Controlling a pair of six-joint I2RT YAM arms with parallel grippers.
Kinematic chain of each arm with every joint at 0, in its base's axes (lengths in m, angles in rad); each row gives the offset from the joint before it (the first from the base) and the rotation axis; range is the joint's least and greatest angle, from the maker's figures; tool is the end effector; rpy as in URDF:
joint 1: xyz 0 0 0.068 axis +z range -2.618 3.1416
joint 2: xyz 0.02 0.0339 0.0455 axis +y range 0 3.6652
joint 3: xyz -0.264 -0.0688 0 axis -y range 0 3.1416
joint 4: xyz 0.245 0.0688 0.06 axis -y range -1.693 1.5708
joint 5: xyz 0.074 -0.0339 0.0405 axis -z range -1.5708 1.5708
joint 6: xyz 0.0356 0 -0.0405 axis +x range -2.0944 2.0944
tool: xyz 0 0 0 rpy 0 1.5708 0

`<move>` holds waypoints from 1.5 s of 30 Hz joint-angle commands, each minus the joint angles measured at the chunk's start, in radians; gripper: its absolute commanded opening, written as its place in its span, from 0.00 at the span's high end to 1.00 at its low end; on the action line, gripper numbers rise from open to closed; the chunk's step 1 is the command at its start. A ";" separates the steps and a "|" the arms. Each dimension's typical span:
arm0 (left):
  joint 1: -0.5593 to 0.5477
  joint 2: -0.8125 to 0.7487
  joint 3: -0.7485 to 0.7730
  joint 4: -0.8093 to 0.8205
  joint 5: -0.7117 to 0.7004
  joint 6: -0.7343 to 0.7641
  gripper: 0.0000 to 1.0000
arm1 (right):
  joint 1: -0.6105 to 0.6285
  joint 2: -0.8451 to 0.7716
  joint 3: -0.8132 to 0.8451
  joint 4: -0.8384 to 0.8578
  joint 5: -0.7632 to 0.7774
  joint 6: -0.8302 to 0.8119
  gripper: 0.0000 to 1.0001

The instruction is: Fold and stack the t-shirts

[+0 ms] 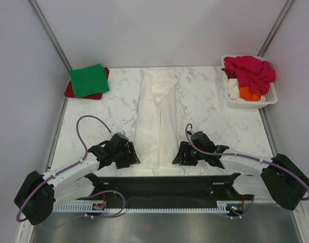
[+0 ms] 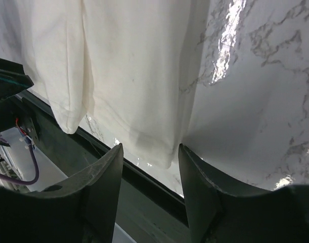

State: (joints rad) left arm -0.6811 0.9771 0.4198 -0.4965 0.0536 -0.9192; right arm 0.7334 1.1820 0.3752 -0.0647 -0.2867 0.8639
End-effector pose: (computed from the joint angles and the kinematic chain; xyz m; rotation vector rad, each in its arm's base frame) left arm 0.1279 -0.1061 0.1584 -0.3086 2.7448 -0.5755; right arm 0.1436 0.1429 0.1396 0.0341 2.6894 0.9721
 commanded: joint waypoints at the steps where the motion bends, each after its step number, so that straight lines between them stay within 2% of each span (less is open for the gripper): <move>1: -0.005 0.015 -0.024 0.073 0.029 -0.047 0.35 | 0.020 0.047 -0.042 0.058 -0.002 0.024 0.44; 2: -0.005 0.021 -0.026 0.082 0.028 -0.047 0.38 | 0.023 0.051 -0.044 0.059 -0.002 0.029 0.46; 3: -0.005 0.025 -0.027 0.087 0.031 -0.047 0.42 | 0.024 0.057 -0.047 0.057 -0.003 0.030 0.52; 4: -0.006 0.025 -0.029 0.091 0.032 -0.047 0.57 | 0.029 0.057 -0.048 0.083 -0.002 0.033 0.56; 6: -0.008 0.023 -0.030 0.104 0.034 -0.050 0.75 | 0.027 0.051 -0.061 0.091 0.003 0.040 0.66; 7: -0.008 0.021 -0.030 0.104 0.034 -0.052 0.94 | 0.031 0.041 -0.064 0.095 0.006 0.041 0.70; 8: -0.011 0.021 -0.029 0.105 0.034 -0.052 0.98 | 0.027 0.035 -0.068 0.097 0.009 0.043 0.75; 12: -0.014 0.014 -0.021 0.104 0.052 -0.049 0.98 | 0.029 -0.011 -0.087 0.097 0.024 0.055 0.93; 15: -0.032 -0.024 -0.019 0.099 0.083 -0.063 0.98 | 0.027 -0.054 -0.084 0.028 0.035 0.058 1.00; 21: -0.071 -0.130 0.026 -0.029 0.055 -0.101 0.98 | 0.054 -0.281 -0.070 -0.164 0.099 0.098 1.00; 26: -0.069 -0.124 0.166 -0.089 0.049 -0.086 0.98 | 0.054 -0.331 0.045 -0.302 0.153 0.063 1.00; 29: -0.067 -0.075 0.319 -0.236 -0.021 -0.002 0.98 | 0.054 -0.276 0.168 -0.359 0.213 0.024 1.00; 32: -0.049 0.004 0.470 -0.293 -0.090 0.069 0.98 | 0.052 -0.196 0.330 -0.402 0.280 -0.037 1.00; 36: 0.014 0.135 0.612 -0.312 -0.078 0.163 0.97 | 0.003 -0.050 0.489 -0.441 0.336 -0.143 1.00; 45: 0.169 0.501 0.875 -0.315 -0.008 0.325 0.98 | -0.158 0.233 0.748 -0.439 0.325 -0.285 1.00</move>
State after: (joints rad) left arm -0.5461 1.4105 1.2064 -0.7929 0.0166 -0.7067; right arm 0.6121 1.3441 1.0367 -0.4915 0.0193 0.6598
